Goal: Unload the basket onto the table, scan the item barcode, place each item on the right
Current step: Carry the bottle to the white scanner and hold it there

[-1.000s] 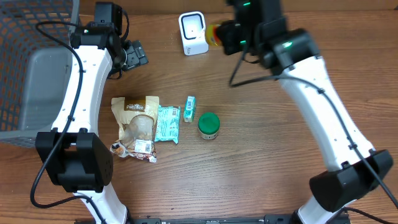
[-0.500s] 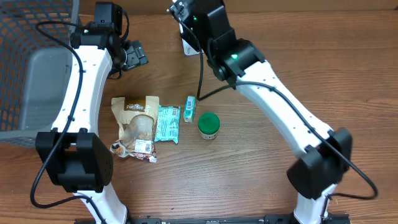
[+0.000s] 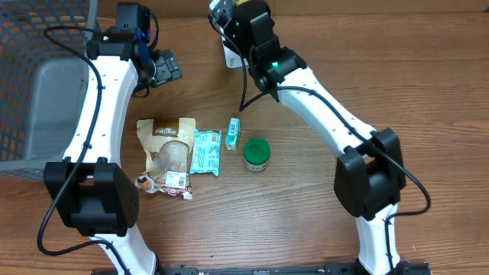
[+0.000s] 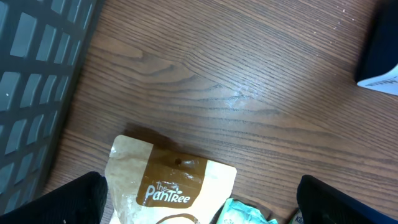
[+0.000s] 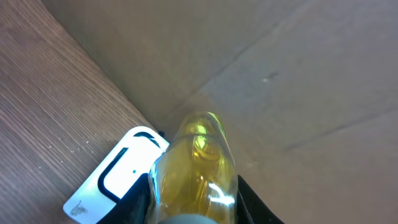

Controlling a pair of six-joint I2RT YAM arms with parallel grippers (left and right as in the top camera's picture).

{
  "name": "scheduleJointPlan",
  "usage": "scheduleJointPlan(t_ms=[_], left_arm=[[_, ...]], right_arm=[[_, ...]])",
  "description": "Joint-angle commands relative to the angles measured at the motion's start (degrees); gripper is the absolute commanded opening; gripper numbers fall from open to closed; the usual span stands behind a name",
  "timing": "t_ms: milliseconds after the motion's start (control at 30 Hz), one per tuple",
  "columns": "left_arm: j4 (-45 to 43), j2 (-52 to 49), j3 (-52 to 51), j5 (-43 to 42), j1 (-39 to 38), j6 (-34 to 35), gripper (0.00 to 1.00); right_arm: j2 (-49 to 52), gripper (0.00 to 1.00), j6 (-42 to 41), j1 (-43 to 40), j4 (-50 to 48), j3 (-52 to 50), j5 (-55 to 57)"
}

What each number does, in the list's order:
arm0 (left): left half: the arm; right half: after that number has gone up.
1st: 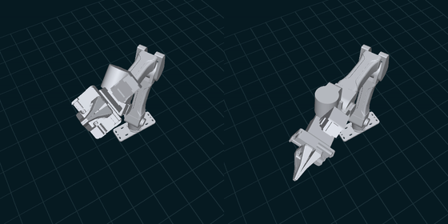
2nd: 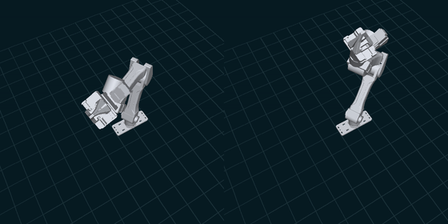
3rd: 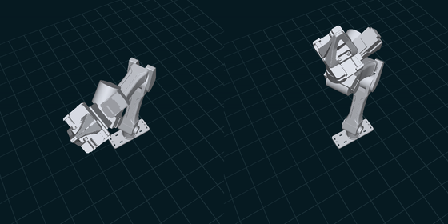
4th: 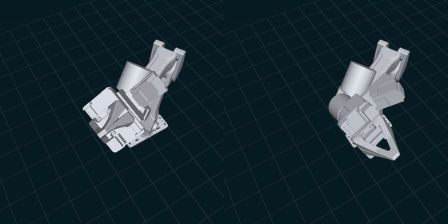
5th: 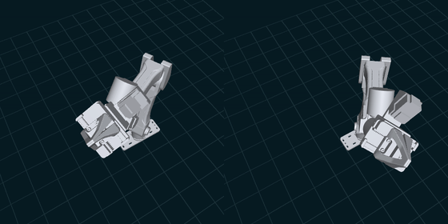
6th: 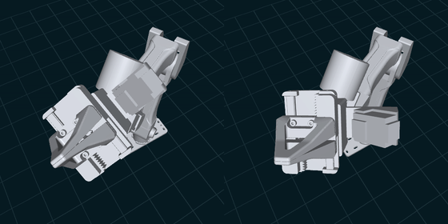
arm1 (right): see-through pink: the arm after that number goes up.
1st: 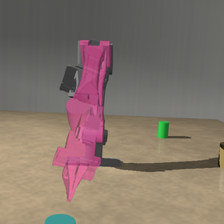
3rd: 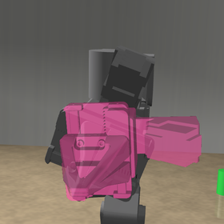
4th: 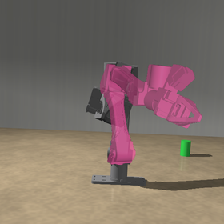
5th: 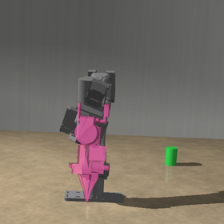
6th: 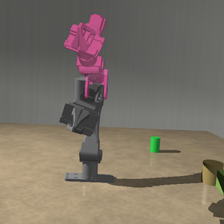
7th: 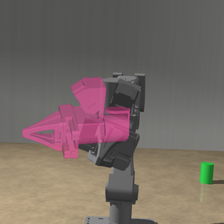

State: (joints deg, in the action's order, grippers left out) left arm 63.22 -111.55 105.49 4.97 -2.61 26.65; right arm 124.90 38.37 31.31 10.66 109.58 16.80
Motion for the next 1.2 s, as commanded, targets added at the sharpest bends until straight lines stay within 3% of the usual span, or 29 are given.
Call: scheduleJointPlan(t_ms=[0,300,900,967,1167], left_arm=[[-0.02,0.76,1.07,-0.31,-0.04,0.59,1.00],[-0.02,0.76,1.07,-0.31,-0.04,0.59,1.00],[-0.02,0.76,1.05,-0.31,-0.04,0.59,1.00],[-0.02,0.76,1.07,-0.31,-0.02,0.59,1.00],[-0.02,0.76,1.07,-0.31,-0.04,0.59,1.00]], right_arm=[[1.64,0.04,2.60,0.04,-3.91,1.38,0.52],[5.77,0.04,16.81,0.07,-10.21,1.38,0.52],[8.02,0.04,17.16,-0.61,-11.85,1.38,-0.83],[8.00,0.10,17.18,-0.70,-11.82,1.38,-0.81],[5.79,0.11,11.08,-0.31,-11.39,1.40,2.84]])
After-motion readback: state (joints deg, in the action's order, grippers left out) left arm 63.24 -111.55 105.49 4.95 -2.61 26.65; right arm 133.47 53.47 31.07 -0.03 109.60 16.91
